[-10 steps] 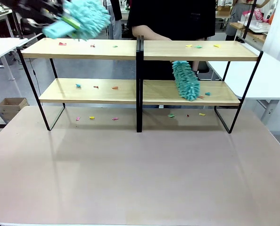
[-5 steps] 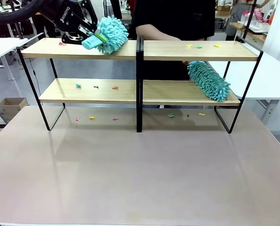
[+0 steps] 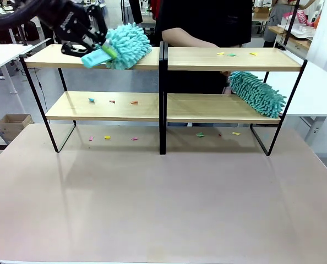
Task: Clean the shelves.
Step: Clean a randomly selected level of the Shelf with the Duster.
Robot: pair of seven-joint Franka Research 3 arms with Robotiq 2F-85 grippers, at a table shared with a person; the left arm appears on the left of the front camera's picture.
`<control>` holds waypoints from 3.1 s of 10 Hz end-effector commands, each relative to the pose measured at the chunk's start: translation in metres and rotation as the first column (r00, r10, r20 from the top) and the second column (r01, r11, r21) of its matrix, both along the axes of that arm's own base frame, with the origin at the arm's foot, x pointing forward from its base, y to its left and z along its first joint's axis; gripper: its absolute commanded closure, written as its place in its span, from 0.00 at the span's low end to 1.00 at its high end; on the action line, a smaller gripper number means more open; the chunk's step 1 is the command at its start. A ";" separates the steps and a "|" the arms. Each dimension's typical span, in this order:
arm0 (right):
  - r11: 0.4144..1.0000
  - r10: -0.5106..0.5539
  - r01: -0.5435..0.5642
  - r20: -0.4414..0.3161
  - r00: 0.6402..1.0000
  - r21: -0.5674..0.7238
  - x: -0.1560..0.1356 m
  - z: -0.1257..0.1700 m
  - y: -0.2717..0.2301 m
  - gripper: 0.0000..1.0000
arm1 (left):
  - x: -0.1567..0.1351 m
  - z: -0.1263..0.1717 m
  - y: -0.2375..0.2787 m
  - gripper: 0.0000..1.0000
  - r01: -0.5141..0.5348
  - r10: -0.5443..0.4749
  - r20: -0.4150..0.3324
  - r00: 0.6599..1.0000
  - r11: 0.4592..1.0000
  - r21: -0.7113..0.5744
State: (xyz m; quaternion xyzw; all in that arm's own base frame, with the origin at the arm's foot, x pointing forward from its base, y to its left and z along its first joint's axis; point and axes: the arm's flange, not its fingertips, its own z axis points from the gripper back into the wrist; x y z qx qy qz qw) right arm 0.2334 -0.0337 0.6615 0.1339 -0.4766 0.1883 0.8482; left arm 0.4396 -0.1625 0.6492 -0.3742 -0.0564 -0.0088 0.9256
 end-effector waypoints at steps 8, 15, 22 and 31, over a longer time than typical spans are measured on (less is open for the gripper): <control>1.000 0.005 -0.005 -0.001 1.000 0.008 0.000 0.000 0.000 0.00 | -0.012 -0.004 0.091 0.87 -0.139 0.132 0.054 0.990 0.978 0.155; 1.000 0.005 -0.005 -0.001 1.000 0.008 0.000 0.000 0.000 0.00 | -0.079 0.045 0.131 0.87 -0.552 0.531 0.181 0.828 0.828 0.097; 1.000 0.005 -0.005 -0.001 1.000 0.008 0.000 0.000 0.000 0.00 | -0.129 0.074 0.164 0.87 -0.324 0.312 0.118 0.943 0.942 0.094; 1.000 0.005 -0.005 -0.001 1.000 0.008 0.000 0.000 0.000 0.00 | -0.288 0.085 0.312 0.87 0.065 0.010 0.302 0.953 0.970 -0.236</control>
